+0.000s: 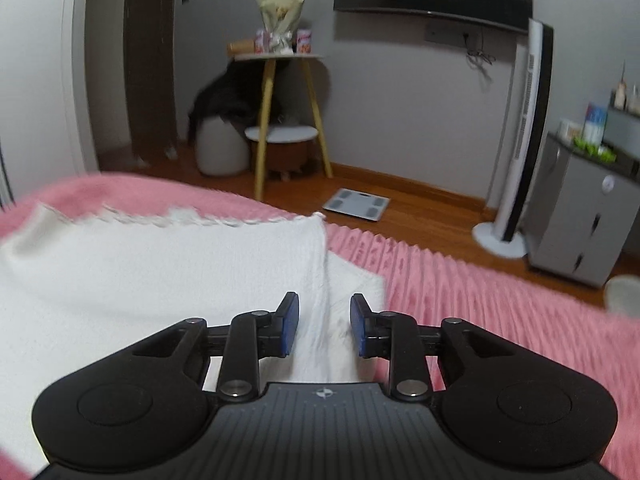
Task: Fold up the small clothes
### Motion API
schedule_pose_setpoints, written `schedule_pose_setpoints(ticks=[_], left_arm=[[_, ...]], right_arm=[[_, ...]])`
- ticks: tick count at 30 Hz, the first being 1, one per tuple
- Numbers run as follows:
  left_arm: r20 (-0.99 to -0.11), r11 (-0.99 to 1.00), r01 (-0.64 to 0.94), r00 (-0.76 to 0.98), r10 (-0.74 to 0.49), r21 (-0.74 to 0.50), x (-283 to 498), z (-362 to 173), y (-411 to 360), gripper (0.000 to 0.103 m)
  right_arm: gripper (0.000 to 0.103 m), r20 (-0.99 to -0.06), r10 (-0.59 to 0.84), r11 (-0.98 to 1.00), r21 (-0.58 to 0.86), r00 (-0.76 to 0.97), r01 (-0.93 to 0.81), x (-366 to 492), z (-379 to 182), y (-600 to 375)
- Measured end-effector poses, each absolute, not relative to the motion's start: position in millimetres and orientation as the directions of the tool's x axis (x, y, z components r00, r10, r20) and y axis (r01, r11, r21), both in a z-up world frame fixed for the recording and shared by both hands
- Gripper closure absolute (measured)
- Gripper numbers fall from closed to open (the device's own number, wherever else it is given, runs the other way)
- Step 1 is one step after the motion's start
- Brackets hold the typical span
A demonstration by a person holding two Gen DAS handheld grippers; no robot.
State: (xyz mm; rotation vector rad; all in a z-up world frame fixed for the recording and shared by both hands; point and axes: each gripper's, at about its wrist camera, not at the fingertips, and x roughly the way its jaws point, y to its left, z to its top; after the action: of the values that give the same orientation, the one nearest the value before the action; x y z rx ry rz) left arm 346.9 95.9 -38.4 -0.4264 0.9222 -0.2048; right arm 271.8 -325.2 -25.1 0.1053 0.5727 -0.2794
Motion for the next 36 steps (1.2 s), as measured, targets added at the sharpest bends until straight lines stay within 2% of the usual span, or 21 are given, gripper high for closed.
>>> schedule_pose_setpoints(ticks=[3,7,9,11,14,17,19,20,21,23,25,27,28,29,30,31,32,33,36], left_arm=[[-0.726,0.898,0.014,0.583,-0.365,-0.440,341,-41,91,0.006],[-0.741,0.911,0.004,0.581,-0.338,-0.412,341,-42,85,0.006],[-0.737,0.900,-0.021,0.582,-0.342,-0.435,341,-42,87,0.005],[-0.729,0.883,-0.040,0.583,-0.359,-0.467,339,-42,91,0.005],[-0.730,0.882,-0.040,0.580,-0.362,-0.470,337,-43,94,0.005],[-0.730,0.880,-0.043,0.578,-0.365,-0.474,336,-43,97,0.005],[-0.728,0.871,-0.039,0.569,-0.384,-0.490,335,-44,99,0.005],[-0.723,0.867,-0.032,0.567,-0.394,-0.498,334,-45,101,0.005],[-0.721,0.863,-0.027,0.563,-0.404,-0.505,333,-47,102,0.005],[-0.711,0.855,-0.025,0.568,-0.415,-0.519,332,-49,105,0.006],[-0.711,0.852,-0.037,0.572,-0.410,-0.522,334,-51,106,0.012],[-0.715,0.852,-0.058,0.576,-0.397,-0.520,336,-51,108,0.026],[-0.711,0.845,-0.068,0.578,-0.399,-0.530,337,-51,110,0.030],[-0.709,0.837,-0.079,0.577,-0.404,-0.541,338,-51,112,0.037],[-0.709,0.828,-0.091,0.573,-0.410,-0.553,339,-52,114,0.047],[-0.710,0.819,-0.101,0.565,-0.420,-0.565,340,-52,116,0.050],[-0.712,0.814,-0.109,0.560,-0.423,-0.570,340,-52,117,0.053],[-0.716,0.816,-0.113,0.558,-0.419,-0.566,341,-51,116,0.059],[-0.722,0.829,-0.098,0.555,-0.414,-0.551,340,-42,111,0.070]], right_arm=[[0.077,-0.560,-0.141,0.954,0.143,0.817,0.263,237,-25,-328],[0.077,-0.588,-0.101,0.960,0.155,0.802,0.235,222,-41,-324],[0.095,-0.594,-0.084,0.964,0.156,0.800,0.217,224,-41,-325],[0.096,-0.600,-0.056,0.958,0.192,0.798,0.212,227,-37,-331],[0.096,-0.567,-0.196,0.955,0.075,0.800,0.288,218,-29,-326],[0.095,-0.600,-0.224,0.950,0.042,0.768,0.310,220,-43,-327],[0.082,-0.586,-0.254,0.951,-0.007,0.769,0.309,218,-45,-319],[0.059,-0.585,-0.275,0.944,-0.012,0.763,0.330,216,-41,-317],[0.046,-0.570,-0.293,0.936,-0.006,0.768,0.352,212,-36,-315],[0.045,-0.530,-0.294,0.933,0.020,0.795,0.358,201,-26,-311],[0.045,-0.507,-0.260,0.942,0.053,0.822,0.331,189,-22,-303],[0.046,-0.499,-0.218,0.956,0.063,0.838,0.286,181,-23,-292],[0.048,-0.502,-0.200,0.962,0.063,0.842,0.266,179,-25,-287],[0.053,-0.505,-0.181,0.968,0.063,0.844,0.245,177,-28,-280],[0.062,-0.506,-0.161,0.972,0.069,0.847,0.225,176,-31,-275],[0.067,-0.512,-0.143,0.974,0.077,0.847,0.211,175,-34,-272],[0.077,-0.522,-0.124,0.976,0.091,0.844,0.200,175,-37,-269],[0.080,-0.532,-0.104,0.975,0.113,0.840,0.192,174,-41,-269],[0.080,-0.543,-0.096,0.969,0.142,0.834,0.203,167,-50,-271]])
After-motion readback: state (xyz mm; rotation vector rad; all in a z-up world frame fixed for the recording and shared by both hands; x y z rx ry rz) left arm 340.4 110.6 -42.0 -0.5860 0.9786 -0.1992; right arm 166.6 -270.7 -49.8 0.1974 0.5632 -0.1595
